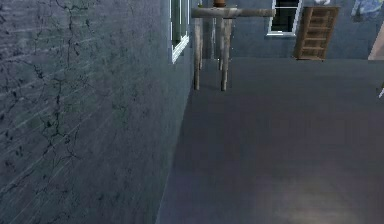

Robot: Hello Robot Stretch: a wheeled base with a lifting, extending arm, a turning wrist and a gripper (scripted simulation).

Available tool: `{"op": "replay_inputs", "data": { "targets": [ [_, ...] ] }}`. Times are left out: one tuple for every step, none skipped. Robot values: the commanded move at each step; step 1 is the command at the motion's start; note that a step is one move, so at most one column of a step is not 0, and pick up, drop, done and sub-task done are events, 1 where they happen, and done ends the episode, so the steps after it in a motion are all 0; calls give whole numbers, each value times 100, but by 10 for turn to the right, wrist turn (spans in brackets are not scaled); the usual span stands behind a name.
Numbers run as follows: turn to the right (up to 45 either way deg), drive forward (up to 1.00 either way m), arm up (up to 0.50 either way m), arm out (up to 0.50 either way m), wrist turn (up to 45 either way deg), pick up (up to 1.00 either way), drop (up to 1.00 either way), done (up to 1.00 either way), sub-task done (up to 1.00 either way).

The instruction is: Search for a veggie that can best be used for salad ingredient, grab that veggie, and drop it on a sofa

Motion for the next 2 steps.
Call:
{"op": "replay_inputs", "data": {
  "targets": [
    [0,0,-10,0,0,0,0,0,0],
    [0,0,0,0,0,100,0,0,0]
  ]
}}
